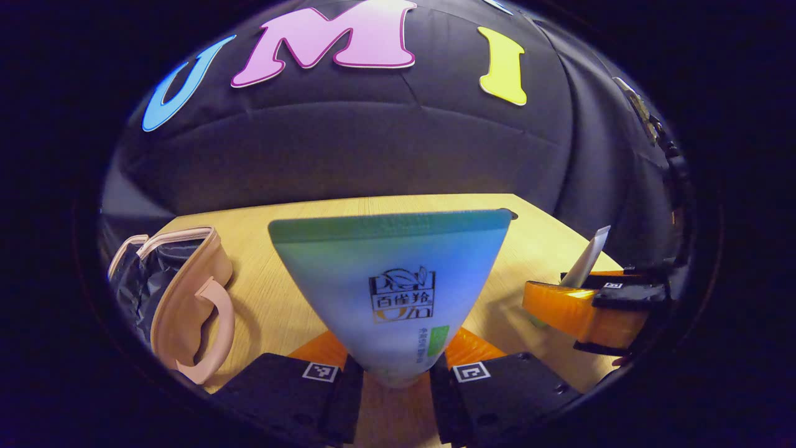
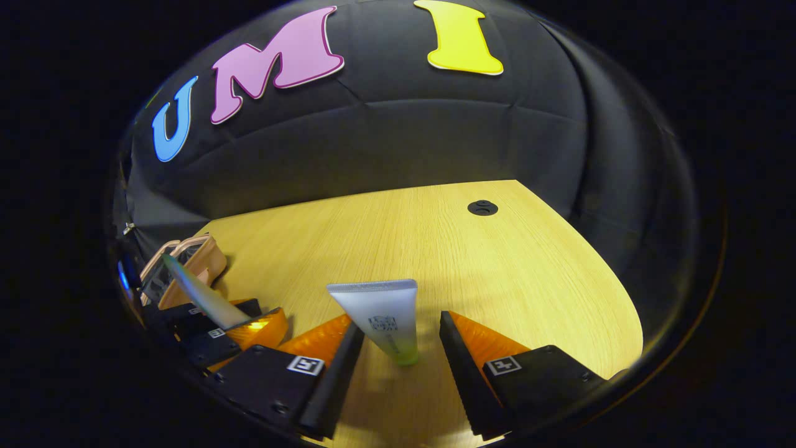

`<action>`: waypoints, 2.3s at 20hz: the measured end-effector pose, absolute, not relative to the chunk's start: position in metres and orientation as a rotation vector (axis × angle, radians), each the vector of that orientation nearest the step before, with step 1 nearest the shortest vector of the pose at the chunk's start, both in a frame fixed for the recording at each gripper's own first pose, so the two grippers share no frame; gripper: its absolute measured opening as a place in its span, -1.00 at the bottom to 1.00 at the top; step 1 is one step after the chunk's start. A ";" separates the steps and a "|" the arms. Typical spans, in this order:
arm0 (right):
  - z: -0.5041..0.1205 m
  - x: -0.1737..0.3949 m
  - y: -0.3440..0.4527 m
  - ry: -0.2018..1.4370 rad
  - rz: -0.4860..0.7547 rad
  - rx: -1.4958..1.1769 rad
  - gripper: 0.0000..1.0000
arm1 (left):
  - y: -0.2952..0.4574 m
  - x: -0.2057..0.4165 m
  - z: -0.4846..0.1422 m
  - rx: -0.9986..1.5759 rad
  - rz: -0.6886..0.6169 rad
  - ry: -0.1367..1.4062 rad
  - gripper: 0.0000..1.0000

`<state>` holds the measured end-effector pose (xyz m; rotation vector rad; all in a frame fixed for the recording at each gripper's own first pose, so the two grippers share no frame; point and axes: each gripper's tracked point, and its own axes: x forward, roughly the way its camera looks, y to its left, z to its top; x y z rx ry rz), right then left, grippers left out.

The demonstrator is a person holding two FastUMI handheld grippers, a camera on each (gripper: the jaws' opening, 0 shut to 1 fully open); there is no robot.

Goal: First open the suitcase, pack the skin care products into it, and then close the suitcase.

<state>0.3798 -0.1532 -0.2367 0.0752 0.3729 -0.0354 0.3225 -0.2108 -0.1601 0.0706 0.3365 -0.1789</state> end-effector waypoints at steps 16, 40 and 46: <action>-0.173 0.330 -0.121 0.291 -0.010 -0.023 -0.40 | -0.179 0.295 -0.118 0.016 -0.183 0.256 0.02; -0.114 0.293 0.193 0.338 0.312 -0.023 -0.40 | 0.133 0.253 -0.172 -0.004 -0.124 1.002 0.03; -0.125 0.287 0.178 0.401 0.258 -0.026 -0.47 | 0.140 0.272 -0.152 0.107 -0.117 0.957 0.28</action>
